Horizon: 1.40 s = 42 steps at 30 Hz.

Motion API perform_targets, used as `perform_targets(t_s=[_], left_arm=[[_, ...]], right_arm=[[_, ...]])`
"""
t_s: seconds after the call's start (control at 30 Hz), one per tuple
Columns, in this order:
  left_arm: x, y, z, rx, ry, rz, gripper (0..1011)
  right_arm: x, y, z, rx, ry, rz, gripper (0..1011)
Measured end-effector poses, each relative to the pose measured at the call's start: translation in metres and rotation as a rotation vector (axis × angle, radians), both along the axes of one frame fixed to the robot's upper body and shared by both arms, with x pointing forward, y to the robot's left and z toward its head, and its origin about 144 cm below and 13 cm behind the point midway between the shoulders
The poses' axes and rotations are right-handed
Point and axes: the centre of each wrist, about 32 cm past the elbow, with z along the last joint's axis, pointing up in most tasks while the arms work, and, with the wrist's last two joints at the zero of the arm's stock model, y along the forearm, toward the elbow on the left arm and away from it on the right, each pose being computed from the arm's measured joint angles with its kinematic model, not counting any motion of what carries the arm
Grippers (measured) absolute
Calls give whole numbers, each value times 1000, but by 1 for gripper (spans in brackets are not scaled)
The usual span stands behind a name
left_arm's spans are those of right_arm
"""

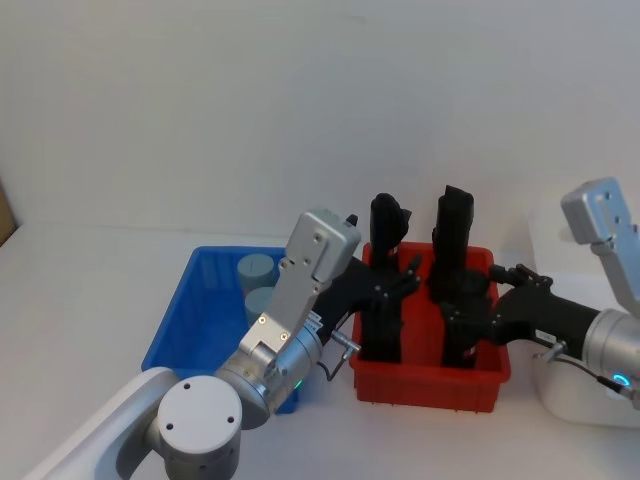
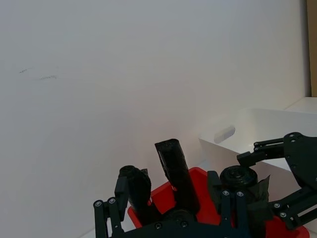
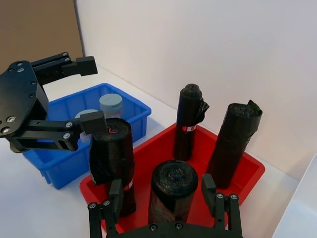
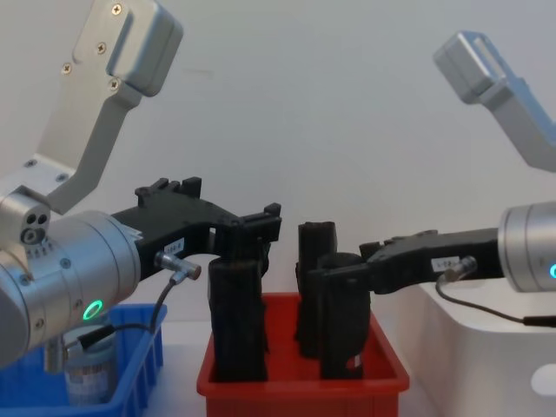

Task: Pick the cotton swabs from the blue box and place them into the white box.

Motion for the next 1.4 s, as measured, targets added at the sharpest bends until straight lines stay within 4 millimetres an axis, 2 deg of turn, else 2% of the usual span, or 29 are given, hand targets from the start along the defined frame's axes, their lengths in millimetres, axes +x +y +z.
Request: perform_targets(t_s=[0.6, 1.4], left_arm=[[0, 0, 0, 0, 0, 0, 1004], [0, 0, 0, 0, 0, 0, 1004]], right_arm=[[1, 12, -6, -6, -40, -12, 1001], [5, 8, -13, 20, 21, -33, 1001]])
